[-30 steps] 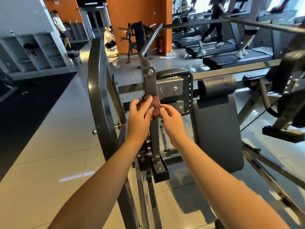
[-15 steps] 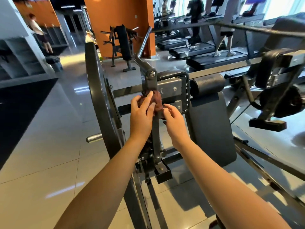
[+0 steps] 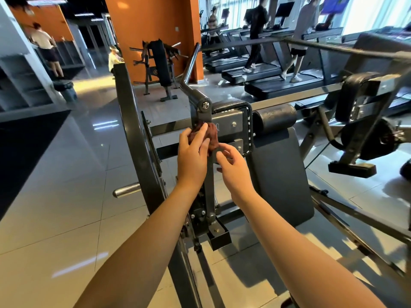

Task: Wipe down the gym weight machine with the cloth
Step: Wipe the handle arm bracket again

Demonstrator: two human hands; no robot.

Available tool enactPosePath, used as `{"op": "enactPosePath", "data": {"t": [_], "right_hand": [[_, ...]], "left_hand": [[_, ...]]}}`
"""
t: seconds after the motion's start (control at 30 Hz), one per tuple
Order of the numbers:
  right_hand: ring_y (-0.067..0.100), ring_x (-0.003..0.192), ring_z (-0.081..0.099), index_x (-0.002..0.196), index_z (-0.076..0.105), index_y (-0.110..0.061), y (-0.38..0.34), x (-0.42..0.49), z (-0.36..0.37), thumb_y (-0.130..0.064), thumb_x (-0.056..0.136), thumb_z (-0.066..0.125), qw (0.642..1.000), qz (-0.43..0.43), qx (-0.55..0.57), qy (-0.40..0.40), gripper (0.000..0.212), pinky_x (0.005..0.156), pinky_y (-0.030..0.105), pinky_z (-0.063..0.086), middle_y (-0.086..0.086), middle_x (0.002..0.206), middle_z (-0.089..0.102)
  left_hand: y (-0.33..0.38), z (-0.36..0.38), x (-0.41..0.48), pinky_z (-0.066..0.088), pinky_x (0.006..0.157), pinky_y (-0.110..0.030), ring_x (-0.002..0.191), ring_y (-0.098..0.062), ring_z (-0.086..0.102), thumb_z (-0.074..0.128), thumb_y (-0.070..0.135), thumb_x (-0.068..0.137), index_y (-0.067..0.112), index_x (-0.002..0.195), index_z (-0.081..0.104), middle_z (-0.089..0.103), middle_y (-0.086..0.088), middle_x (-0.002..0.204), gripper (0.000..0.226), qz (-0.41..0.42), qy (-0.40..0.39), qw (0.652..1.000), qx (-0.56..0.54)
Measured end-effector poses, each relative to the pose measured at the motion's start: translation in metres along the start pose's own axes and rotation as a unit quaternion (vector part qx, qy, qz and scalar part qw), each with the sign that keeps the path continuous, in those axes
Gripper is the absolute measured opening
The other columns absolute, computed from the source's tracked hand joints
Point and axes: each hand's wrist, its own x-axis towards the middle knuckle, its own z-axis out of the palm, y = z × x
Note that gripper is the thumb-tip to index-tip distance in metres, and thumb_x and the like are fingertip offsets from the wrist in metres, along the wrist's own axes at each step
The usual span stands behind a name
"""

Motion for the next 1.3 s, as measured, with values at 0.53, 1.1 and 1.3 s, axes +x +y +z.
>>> {"op": "enactPosePath", "data": {"t": [0.53, 1.1, 1.3], "right_hand": [[0.008, 0.115, 0.054, 0.127, 0.061, -0.024, -0.009, 0.027, -0.007, -0.011, 0.096, 0.062, 0.986, -0.109, -0.072, 0.103, 0.034, 0.099, 0.019, 0.046, -0.002, 0.124, 0.055], [0.002, 0.108, 0.051, 0.139, 0.058, -0.015, -0.013, 0.045, 0.0, -0.01, 0.102, 0.055, 0.979, -0.133, -0.133, 0.079, 0.038, 0.088, 0.006, 0.045, -0.002, 0.123, 0.047], [0.004, 0.106, 0.051, 0.139, 0.058, -0.012, -0.006, 0.037, -0.007, -0.002, 0.1, 0.054, 0.979, -0.127, -0.151, 0.049, 0.04, 0.086, 0.002, 0.042, 0.006, 0.125, 0.05]], "left_hand": [[0.0, 0.0, -0.01, 0.046, 0.108, -0.032, 0.133, -0.011, 0.045, 0.033, 0.03, 0.111, 0.031, 0.155, 0.035, 0.045, 0.001, 0.147, 0.044, -0.053, -0.059, 0.996, -0.048], [-0.022, 0.026, -0.016, 0.038, 0.116, -0.039, 0.138, -0.01, 0.031, 0.037, 0.033, 0.109, 0.046, 0.152, 0.028, 0.027, 0.012, 0.147, 0.045, -0.06, -0.018, 0.996, -0.063], [-0.025, 0.028, -0.017, 0.042, 0.112, -0.036, 0.138, -0.014, 0.032, 0.035, 0.041, 0.108, 0.047, 0.154, 0.027, 0.025, 0.014, 0.145, 0.046, -0.054, -0.03, 0.996, -0.07]]}}
